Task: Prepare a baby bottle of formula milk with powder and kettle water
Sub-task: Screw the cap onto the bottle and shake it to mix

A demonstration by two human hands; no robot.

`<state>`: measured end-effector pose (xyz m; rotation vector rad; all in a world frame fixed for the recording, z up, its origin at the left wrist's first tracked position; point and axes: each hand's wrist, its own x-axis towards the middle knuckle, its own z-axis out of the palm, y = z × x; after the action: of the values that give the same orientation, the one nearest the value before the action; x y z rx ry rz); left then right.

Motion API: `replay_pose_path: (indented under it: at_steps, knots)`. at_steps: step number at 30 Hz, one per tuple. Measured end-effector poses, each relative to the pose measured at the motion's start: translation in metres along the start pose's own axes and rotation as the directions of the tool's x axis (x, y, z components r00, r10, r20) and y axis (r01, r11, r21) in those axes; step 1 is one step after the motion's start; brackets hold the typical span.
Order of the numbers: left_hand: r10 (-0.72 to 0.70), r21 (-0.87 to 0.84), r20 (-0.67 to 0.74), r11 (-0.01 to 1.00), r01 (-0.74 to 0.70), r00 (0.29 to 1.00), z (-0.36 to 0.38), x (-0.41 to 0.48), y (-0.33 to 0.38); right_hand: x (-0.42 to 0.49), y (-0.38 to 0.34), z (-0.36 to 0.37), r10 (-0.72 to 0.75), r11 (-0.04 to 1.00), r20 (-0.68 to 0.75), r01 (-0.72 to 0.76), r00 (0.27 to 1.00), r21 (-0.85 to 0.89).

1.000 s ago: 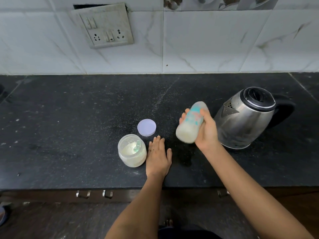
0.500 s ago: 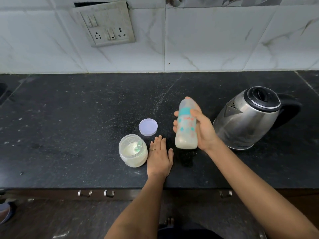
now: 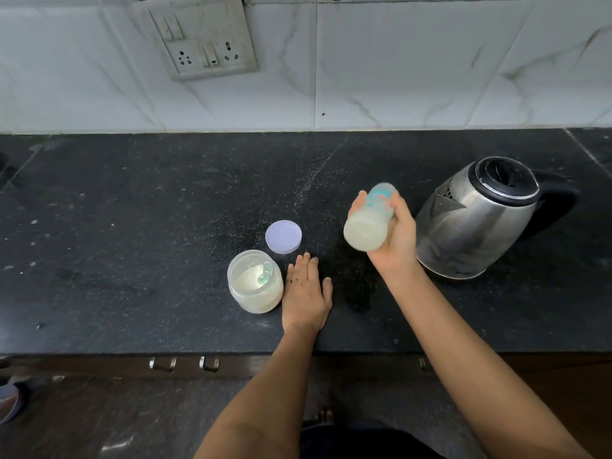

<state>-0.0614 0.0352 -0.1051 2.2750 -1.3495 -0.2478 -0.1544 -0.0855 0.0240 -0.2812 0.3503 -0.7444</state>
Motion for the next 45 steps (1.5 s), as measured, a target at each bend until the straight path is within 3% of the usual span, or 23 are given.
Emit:
replay_pose_path:
  at_steps: [1,5,9,11,13,15,19,21,24,26,28,29,33,37,45]
  knots:
    - [0.000,-0.001,-0.002,1.000,0.000,1.000,0.000,-0.001,0.000,-0.002,0.002,-0.001,0.025,0.999,0.002,-0.025,1.000,0.026]
    - [0.004,-0.003,-0.011,1.000,-0.004,1.000,0.000,-0.001,0.000,-0.017,0.009,-0.007,0.066,0.953,0.012,-0.060,0.998,-0.297]
    - [-0.002,-0.021,-0.010,1.000,0.002,1.000,-0.001,0.000,0.001,-0.011,0.007,0.001,-0.044,0.999,-0.096,0.043,0.994,-0.014]
    - [0.000,-0.024,-0.012,1.000,-0.001,1.000,-0.002,-0.001,0.001,-0.014,0.011,-0.001,-0.060,0.997,-0.121,0.053,0.991,-0.062]
    - [-0.002,-0.023,-0.008,1.000,0.002,1.000,-0.002,-0.001,0.001,-0.021,0.014,-0.003,0.075,0.976,-0.090,-0.092,0.993,-0.197]
    - [-0.005,-0.015,-0.013,1.000,0.005,1.000,0.000,-0.001,0.000,-0.024,0.012,-0.004,0.098,0.941,-0.100,-0.125,0.990,-0.315]
    - [-0.001,-0.011,-0.016,1.000,0.001,1.000,0.001,0.000,0.000,-0.018,0.016,-0.003,-0.007,0.998,-0.220,0.021,0.976,0.060]
    - [-0.003,-0.011,-0.008,1.000,0.003,1.000,0.001,0.000,0.000,-0.021,0.019,-0.008,0.037,0.999,-0.191,-0.033,0.981,0.028]
    - [0.000,-0.013,-0.019,1.000,0.000,1.000,0.001,0.000,0.000,-0.026,0.016,-0.013,0.107,0.967,-0.075,-0.121,0.991,-0.223]
    - [0.001,-0.020,-0.028,1.000,-0.002,1.000,0.001,0.000,0.000,-0.023,0.015,-0.012,0.091,0.992,-0.080,-0.098,0.993,-0.080]
    - [-0.005,-0.024,-0.033,1.000,0.004,0.999,0.001,0.000,0.001,-0.020,0.016,-0.016,0.034,0.994,-0.181,-0.014,0.983,0.111]
    - [-0.004,-0.025,-0.033,1.000,0.003,0.999,0.001,0.000,0.001,-0.019,0.017,-0.018,0.042,0.992,-0.196,-0.018,0.980,0.125]
    - [-0.001,-0.022,-0.026,1.000,0.001,1.000,0.000,-0.001,0.000,-0.023,0.021,-0.015,0.146,0.988,-0.134,-0.153,0.980,-0.038]
    - [-0.004,-0.020,-0.021,1.000,0.003,1.000,0.000,0.000,0.000,-0.021,0.024,-0.005,0.065,0.992,-0.335,-0.025,0.940,0.124]
    - [0.003,-0.013,-0.021,1.000,-0.003,1.000,0.000,0.000,0.000,-0.027,0.016,0.013,0.090,0.996,-0.336,-0.077,0.938,0.050]
